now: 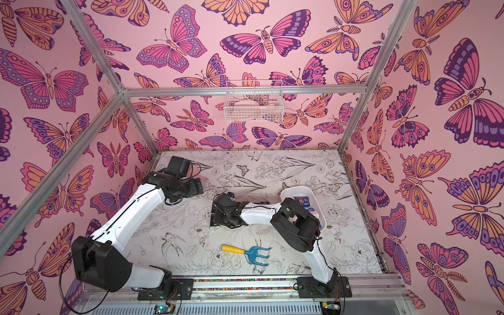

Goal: Take the pocket tissues out of the storage box
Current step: Move the pocket tissues to the center of the board, then pick up the pocket tissues from the storage box.

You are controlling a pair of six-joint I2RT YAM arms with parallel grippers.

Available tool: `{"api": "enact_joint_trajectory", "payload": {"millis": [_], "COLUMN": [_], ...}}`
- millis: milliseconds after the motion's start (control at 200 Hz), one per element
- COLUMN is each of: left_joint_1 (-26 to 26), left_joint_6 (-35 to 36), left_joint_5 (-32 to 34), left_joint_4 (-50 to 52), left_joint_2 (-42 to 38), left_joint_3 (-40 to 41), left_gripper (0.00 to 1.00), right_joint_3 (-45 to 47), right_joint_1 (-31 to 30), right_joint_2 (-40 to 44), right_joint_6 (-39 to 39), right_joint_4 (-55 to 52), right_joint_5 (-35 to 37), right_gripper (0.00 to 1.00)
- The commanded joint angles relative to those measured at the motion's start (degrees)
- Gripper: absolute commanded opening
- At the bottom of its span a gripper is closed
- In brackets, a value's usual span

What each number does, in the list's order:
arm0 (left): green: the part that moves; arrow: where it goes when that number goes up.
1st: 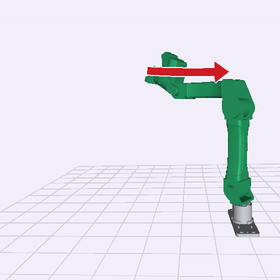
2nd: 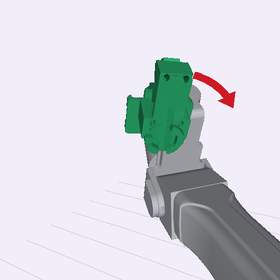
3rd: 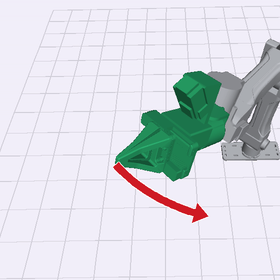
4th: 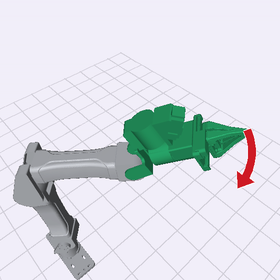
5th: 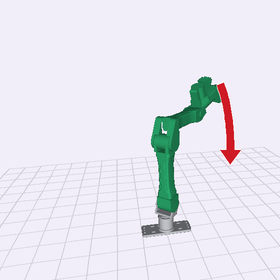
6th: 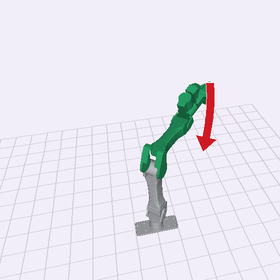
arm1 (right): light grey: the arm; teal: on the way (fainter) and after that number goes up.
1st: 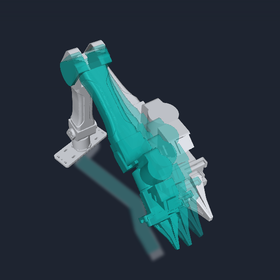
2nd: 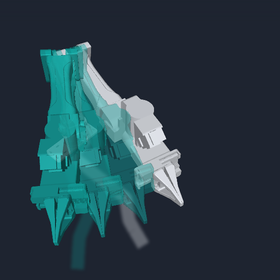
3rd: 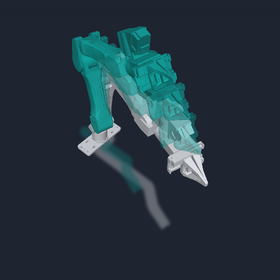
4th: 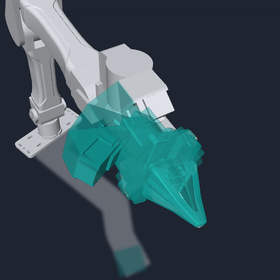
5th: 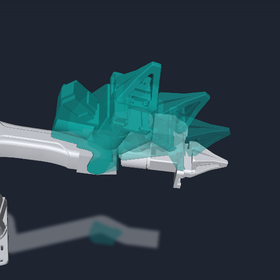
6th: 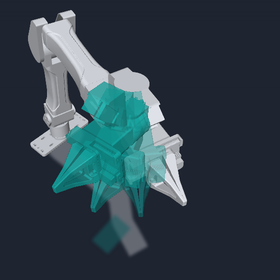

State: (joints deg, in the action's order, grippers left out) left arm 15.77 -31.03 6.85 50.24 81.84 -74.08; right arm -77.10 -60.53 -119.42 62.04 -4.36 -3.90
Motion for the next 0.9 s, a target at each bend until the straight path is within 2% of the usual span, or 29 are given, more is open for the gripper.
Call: {"api": "enact_joint_trajectory", "payload": {"millis": [0,215,416,526,686,896], "left_joint_1": [-0.22,-0.29,-0.28,-0.2,0.27,2.27], "left_joint_6": [-0.56,-0.55,-0.21,-0.18,-0.11,-0.43], "left_joint_5": [-0.94,-0.88,-0.17,-0.05,0.29,0.7], "left_joint_4": [1.53,1.49,1.51,1.51,1.53,1.47], "left_joint_2": [-0.46,-0.28,-0.12,-0.07,0.64,3.17], "left_joint_3": [0.87,0.62,0.77,0.88,0.3,-1.64], "left_gripper": [0.94,0.94,0.94,0.94,0.94,0.94], "right_joint_3": [0.85,1.16,2.16,5.85,16.57,24.22], "right_joint_1": [-0.19,-0.2,2.78,9.48,23.33,36.26], "right_joint_2": [2.34,6.64,14.9,21.9,33.72,39.38], "right_joint_6": [-1.53,-3.95,-11.41,-13.95,-14.35,-15.22], "right_joint_4": [0.52,-0.7,-11.41,-18.52,-20.09,-20.99], "right_joint_5": [1.8,2.65,6.88,11.22,10.82,10.36], "right_gripper": [0.42,0.49,0.54,0.56,0.58,0.59]}}
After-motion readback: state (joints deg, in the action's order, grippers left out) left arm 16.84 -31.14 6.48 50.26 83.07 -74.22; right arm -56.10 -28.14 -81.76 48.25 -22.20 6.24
